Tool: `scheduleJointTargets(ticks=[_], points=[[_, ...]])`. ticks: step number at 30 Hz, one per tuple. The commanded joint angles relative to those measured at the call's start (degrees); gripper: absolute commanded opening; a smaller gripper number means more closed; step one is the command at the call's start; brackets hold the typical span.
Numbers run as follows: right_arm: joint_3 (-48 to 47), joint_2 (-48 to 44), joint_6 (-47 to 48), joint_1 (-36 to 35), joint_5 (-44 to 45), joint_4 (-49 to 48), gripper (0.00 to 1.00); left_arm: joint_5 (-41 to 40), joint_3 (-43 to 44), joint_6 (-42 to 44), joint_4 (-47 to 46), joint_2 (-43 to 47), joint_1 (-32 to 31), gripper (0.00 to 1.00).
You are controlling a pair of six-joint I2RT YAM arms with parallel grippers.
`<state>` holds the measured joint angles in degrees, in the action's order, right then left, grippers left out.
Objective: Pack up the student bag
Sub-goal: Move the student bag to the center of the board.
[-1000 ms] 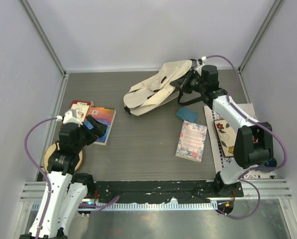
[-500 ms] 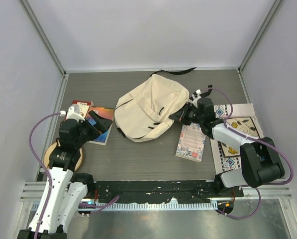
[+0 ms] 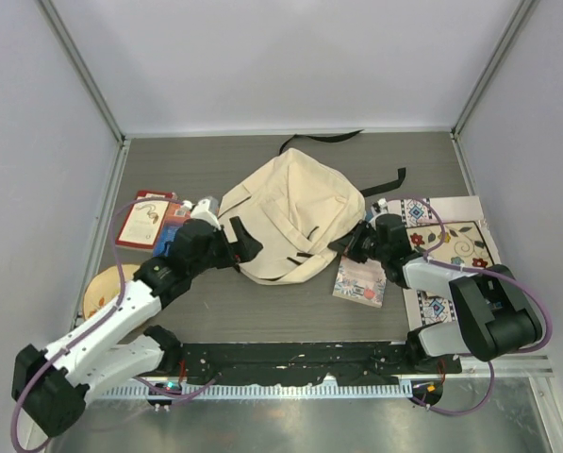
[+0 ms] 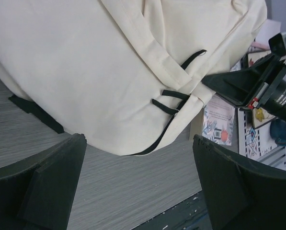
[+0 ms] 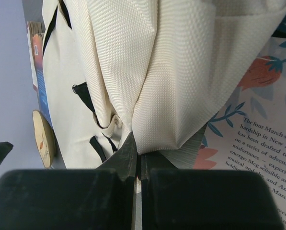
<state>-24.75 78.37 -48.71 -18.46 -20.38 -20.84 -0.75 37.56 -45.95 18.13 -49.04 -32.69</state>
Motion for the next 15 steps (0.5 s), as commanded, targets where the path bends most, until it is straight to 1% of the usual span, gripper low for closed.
scheduleJointTargets(ticks=[1, 2, 3, 5, 8, 12, 15], points=[[1.46, 0.47, -0.42, -0.44, 2.28, -4.12, 0.01, -7.16, 2.69, -0.89, -8.45, -6.74, -5.19, 0.96], [1.72, 0.47, -0.34, -0.35, 2.36, -4.47, 0.01, -6.98, 3.82, -1.41, -8.64, -8.51, -5.89, 0.95], [2.25, 0.47, -0.42, -0.35, 2.63, -4.82, 0.01, -7.68, 4.44, -1.85, -8.73, -10.27, -7.55, 0.91], [2.69, 0.29, -0.16, -0.35, 2.98, -5.09, 0.01, -8.91, 6.11, -3.08, -9.51, -15.18, -10.8, 0.89], [3.65, -0.32, 0.1, -0.35, 3.59, -5.17, 0.01, -11.55, 7.78, -6.32, -11.61, -20.99, -13.79, 0.85], [5.24, -1.46, -0.07, -0.35, 4.03, -6.4, 0.01, -12.43, 9.19, -9.76, -14.61, -26.63, -16.44, 0.81], [6.21, -2.34, -0.16, -0.35, 4.38, -6.84, 0.01, -13.22, 10.34, -12.22, -14.88, -30.31, -18.55, 0.78]])
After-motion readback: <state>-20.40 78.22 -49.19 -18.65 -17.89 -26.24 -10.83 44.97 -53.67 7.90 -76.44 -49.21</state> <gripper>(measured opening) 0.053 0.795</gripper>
